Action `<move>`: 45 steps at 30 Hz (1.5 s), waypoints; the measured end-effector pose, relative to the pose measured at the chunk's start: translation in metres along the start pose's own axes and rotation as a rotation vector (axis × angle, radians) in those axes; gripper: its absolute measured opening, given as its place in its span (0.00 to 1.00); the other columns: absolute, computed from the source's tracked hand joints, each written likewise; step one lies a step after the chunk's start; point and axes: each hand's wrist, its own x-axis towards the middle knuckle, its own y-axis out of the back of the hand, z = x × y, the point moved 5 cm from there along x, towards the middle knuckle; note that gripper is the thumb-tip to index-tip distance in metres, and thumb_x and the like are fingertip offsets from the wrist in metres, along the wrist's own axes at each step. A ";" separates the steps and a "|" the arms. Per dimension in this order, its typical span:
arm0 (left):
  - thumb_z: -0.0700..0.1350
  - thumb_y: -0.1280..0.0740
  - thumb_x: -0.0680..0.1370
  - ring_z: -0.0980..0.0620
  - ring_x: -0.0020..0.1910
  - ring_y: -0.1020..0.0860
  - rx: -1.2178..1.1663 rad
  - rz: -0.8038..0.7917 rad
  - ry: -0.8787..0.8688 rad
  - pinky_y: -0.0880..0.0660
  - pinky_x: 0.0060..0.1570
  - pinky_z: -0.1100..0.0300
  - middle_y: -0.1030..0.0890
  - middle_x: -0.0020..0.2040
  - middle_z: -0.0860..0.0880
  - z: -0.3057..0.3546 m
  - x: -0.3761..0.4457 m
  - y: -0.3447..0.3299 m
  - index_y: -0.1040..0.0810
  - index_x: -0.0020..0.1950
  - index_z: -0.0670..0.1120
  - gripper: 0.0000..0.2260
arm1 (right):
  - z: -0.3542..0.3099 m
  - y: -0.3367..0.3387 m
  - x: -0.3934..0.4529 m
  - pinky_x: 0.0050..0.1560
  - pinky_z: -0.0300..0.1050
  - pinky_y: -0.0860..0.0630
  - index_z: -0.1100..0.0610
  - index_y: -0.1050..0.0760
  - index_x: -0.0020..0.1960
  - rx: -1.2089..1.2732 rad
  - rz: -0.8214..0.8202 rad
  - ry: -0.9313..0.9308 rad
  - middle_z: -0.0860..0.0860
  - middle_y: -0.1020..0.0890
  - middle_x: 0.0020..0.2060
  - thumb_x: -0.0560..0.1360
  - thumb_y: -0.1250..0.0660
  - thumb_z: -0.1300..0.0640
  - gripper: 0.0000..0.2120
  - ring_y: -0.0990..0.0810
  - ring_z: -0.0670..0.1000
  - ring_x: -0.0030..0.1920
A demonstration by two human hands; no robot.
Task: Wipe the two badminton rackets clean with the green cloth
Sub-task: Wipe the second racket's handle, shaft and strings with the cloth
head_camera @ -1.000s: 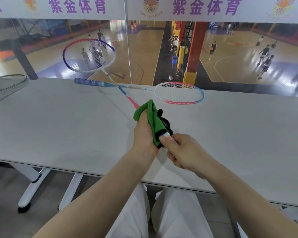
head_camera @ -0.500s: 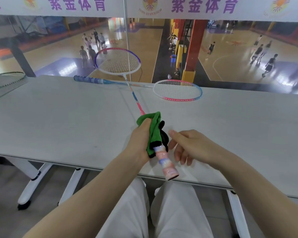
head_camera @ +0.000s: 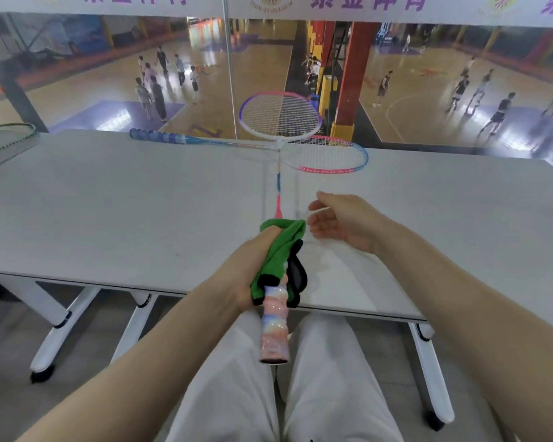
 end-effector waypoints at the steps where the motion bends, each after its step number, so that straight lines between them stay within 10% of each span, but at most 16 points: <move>1: 0.49 0.23 0.59 0.57 0.22 0.30 0.022 -0.025 0.008 0.38 0.31 0.68 0.29 0.29 0.53 0.002 -0.005 -0.004 0.25 0.26 0.47 0.12 | -0.003 -0.003 0.004 0.39 0.46 0.18 0.63 0.26 0.55 0.079 0.004 -0.006 0.59 0.18 0.41 0.82 0.40 0.50 0.16 0.18 0.55 0.39; 5: 0.50 0.23 0.68 0.55 0.29 0.27 0.220 -0.077 -0.007 0.30 0.31 0.63 0.23 0.32 0.50 0.010 -0.008 -0.004 0.22 0.33 0.48 0.11 | -0.018 -0.020 0.017 0.40 0.50 0.17 0.67 0.29 0.59 0.359 -0.024 -0.035 0.64 0.18 0.50 0.81 0.40 0.45 0.24 0.17 0.60 0.45; 10: 0.44 0.31 0.76 0.54 0.29 0.26 0.143 -0.202 0.071 0.26 0.28 0.62 0.26 0.35 0.48 0.003 0.002 -0.009 0.24 0.41 0.44 0.06 | -0.033 -0.030 0.022 0.22 0.37 0.29 0.61 0.26 0.45 0.883 -0.057 0.037 0.53 0.25 0.29 0.83 0.45 0.45 0.21 0.31 0.47 0.21; 15: 0.42 0.34 0.76 0.56 0.25 0.28 0.085 -0.255 0.126 0.28 0.24 0.65 0.28 0.33 0.49 -0.005 0.002 -0.025 0.28 0.41 0.44 0.06 | -0.025 -0.023 0.018 0.18 0.35 0.47 0.52 0.37 0.33 1.104 0.055 0.157 0.46 0.40 0.23 0.82 0.46 0.43 0.21 0.45 0.45 0.20; 20: 0.44 0.33 0.77 0.52 0.31 0.27 0.477 -0.139 0.074 0.29 0.31 0.60 0.23 0.33 0.47 -0.002 0.000 -0.024 0.25 0.47 0.42 0.06 | -0.020 -0.001 0.016 0.18 0.35 0.49 0.51 0.42 0.34 0.984 0.377 0.244 0.46 0.43 0.24 0.81 0.50 0.55 0.16 0.48 0.46 0.21; 32: 0.41 0.37 0.78 0.50 0.31 0.23 1.139 -0.191 0.030 0.26 0.32 0.62 0.16 0.43 0.41 0.024 -0.012 -0.043 0.25 0.52 0.41 0.05 | -0.031 0.049 0.019 0.20 0.34 0.47 0.53 0.39 0.33 0.992 0.590 0.177 0.46 0.39 0.18 0.83 0.48 0.53 0.19 0.43 0.46 0.18; 37: 0.47 0.32 0.72 0.54 0.33 0.22 1.614 -0.009 -0.216 0.27 0.35 0.61 0.20 0.35 0.52 0.038 -0.017 -0.041 0.27 0.39 0.52 0.04 | -0.030 0.063 0.019 0.21 0.34 0.45 0.53 0.37 0.34 0.986 0.678 0.169 0.47 0.38 0.18 0.83 0.47 0.51 0.19 0.42 0.47 0.19; 45: 0.50 0.38 0.78 0.51 0.36 0.30 2.236 0.518 -0.677 0.39 0.30 0.58 0.29 0.42 0.52 0.033 -0.039 -0.043 0.39 0.50 0.47 0.11 | -0.032 0.101 0.018 0.21 0.32 0.45 0.54 0.37 0.37 1.078 0.758 0.243 0.47 0.37 0.21 0.83 0.49 0.54 0.16 0.42 0.47 0.18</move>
